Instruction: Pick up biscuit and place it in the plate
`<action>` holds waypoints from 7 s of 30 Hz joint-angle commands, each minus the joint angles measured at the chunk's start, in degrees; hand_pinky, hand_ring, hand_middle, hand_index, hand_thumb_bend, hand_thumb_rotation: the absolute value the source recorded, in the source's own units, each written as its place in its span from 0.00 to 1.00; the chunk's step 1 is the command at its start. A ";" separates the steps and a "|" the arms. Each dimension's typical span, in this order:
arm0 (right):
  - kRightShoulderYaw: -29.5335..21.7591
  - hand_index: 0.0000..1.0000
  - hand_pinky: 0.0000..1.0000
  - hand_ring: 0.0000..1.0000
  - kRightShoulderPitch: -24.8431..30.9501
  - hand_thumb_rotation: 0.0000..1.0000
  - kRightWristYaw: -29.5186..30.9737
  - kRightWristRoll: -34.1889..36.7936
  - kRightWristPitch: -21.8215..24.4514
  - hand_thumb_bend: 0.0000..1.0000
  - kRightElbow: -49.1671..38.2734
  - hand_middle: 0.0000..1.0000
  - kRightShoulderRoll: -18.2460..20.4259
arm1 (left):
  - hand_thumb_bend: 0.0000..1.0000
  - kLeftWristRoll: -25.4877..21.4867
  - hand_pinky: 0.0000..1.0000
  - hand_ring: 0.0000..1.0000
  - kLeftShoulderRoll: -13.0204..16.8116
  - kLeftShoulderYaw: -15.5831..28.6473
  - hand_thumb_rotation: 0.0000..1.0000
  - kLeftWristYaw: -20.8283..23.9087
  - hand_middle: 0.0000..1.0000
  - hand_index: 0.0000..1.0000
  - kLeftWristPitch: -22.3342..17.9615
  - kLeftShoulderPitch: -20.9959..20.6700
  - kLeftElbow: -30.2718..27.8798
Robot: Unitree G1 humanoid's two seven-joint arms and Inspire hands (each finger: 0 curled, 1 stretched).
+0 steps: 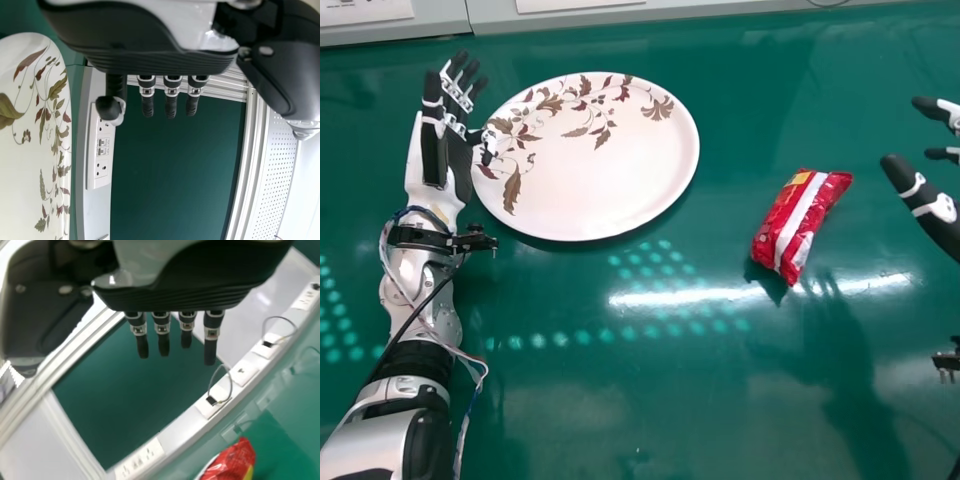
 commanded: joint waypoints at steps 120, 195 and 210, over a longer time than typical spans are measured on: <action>42.78 1.00 0.80 0.99 -48.91 0.30 -1.78 -48.63 -42.94 1.00 43.14 1.00 -27.23 | 1.00 -0.77 0.00 1.00 1.01 0.76 0.97 0.42 1.00 1.00 3.66 7.73 -4.52; 48.91 0.49 0.05 0.42 -79.14 0.00 -21.51 -41.75 -31.80 0.51 68.51 0.48 3.87 | 1.00 0.37 0.00 1.00 2.07 -0.11 0.94 1.45 1.00 1.00 6.99 7.11 -8.15; 61.63 0.50 0.06 0.39 -90.04 0.00 -33.18 -47.32 -22.52 0.51 97.60 0.45 16.06 | 1.00 -0.93 0.00 1.00 1.93 0.28 0.91 0.28 1.00 1.00 7.75 6.41 -8.40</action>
